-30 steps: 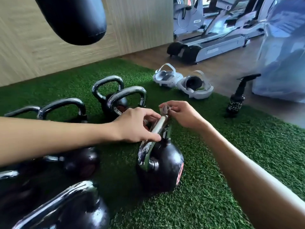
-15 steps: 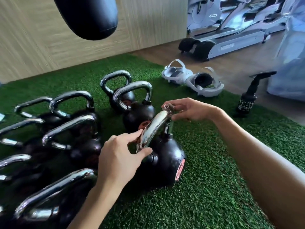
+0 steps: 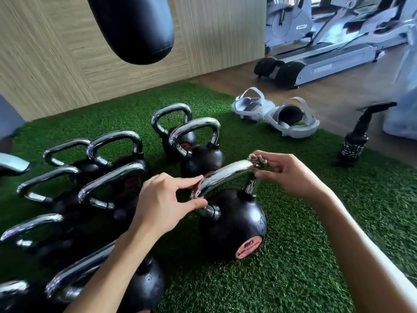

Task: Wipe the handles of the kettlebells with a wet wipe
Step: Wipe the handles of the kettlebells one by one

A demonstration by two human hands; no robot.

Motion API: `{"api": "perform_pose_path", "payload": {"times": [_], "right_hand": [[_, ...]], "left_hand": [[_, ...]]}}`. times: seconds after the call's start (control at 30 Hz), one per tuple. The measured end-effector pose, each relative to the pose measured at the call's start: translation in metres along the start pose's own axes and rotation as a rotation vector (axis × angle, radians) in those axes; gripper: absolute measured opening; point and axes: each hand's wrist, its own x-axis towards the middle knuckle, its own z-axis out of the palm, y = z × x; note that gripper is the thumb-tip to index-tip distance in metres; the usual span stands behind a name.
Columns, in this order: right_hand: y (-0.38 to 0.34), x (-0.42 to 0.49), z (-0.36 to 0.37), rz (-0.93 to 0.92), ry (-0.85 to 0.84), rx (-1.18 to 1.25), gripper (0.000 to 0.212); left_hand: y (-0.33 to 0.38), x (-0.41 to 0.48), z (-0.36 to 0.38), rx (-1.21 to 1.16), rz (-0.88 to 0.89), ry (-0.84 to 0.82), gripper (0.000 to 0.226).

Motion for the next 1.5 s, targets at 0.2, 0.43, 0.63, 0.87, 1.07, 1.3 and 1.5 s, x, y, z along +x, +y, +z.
{"api": "perform_pose_path", "payload": {"times": [0.2,0.43,0.63,0.87,1.07,1.3,1.5], "right_hand": [[-0.007,-0.007,-0.010,-0.024,-0.010,0.070,0.038],[-0.024,0.026,-0.028,-0.032,0.146,-0.217,0.021],[-0.052,0.102,-0.011,-0.074,0.033,-0.361,0.022],[-0.076,0.195,0.031,-0.257,0.003,-0.497,0.030],[-0.067,0.256,0.057,-0.343,-0.065,-0.637,0.029],[-0.056,0.287,0.065,-0.468,-0.446,-0.945,0.046],[-0.058,0.307,0.070,-0.508,-0.459,-0.843,0.037]], "left_hand": [[-0.006,0.039,-0.019,-0.165,0.029,-0.294,0.054],[-0.012,0.160,-0.029,0.239,0.022,-0.378,0.025],[-0.053,0.219,-0.053,0.400,-0.017,-0.289,0.037],[-0.102,0.251,-0.031,0.210,-0.050,-0.245,0.064],[-0.125,0.256,0.005,-0.186,-0.136,-0.135,0.036],[-0.137,0.251,0.017,-0.340,-0.165,-0.110,0.039],[-0.139,0.254,0.015,-0.343,-0.161,-0.165,0.043]]}}
